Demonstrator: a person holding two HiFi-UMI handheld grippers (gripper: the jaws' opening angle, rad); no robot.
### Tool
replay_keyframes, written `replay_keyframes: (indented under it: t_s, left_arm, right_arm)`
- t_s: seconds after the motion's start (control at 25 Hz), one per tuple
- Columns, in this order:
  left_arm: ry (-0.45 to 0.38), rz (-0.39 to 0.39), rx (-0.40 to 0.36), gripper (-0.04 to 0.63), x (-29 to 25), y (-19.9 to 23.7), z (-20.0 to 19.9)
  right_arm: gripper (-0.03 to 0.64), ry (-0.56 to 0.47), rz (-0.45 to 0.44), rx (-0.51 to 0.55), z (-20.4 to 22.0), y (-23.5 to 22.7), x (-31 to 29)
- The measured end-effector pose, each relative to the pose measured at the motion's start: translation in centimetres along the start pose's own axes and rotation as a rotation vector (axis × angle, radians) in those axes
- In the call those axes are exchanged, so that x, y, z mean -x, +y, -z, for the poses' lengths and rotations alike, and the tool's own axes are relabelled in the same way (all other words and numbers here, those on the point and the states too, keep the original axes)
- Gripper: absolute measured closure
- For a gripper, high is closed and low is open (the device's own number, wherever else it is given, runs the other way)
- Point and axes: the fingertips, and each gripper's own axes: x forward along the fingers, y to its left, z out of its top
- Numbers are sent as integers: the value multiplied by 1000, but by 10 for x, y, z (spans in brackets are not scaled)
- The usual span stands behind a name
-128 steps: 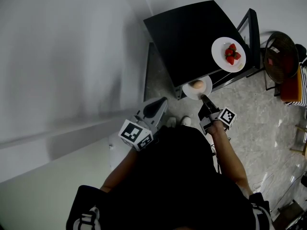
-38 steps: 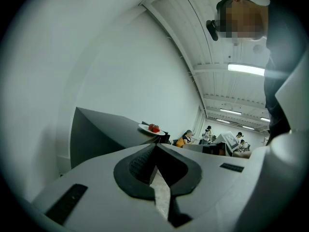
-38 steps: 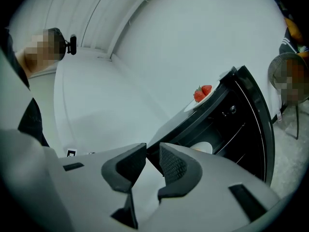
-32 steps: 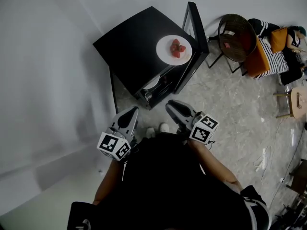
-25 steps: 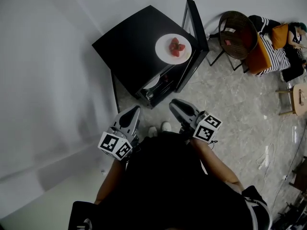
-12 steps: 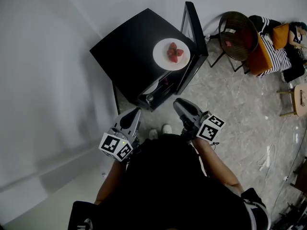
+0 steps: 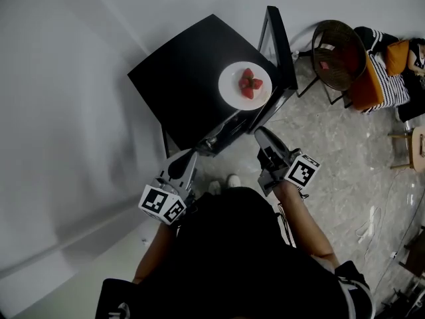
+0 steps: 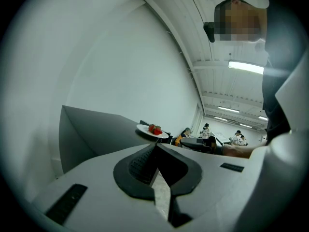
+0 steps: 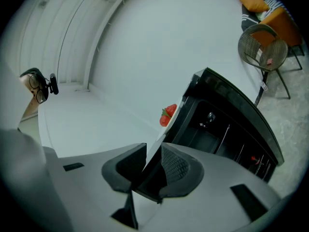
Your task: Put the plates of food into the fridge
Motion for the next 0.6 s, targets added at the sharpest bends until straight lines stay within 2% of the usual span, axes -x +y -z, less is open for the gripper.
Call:
replay_keyframes:
  t_s: [0.32, 0.48, 0.6]
  left_arm:
    - [-29, -43, 9, 572, -4, 11, -14]
    - [-38, -57, 8, 572, -5, 14, -18]
    - [-39, -63, 8, 572, -3, 14, -19]
  right_arm:
    - [514, -47, -24, -123, -23, -16, -21]
    - [506, -97, -39, -236, -32, -24, -27]
    - [499, -101, -29, -264, -34, -30, -33]
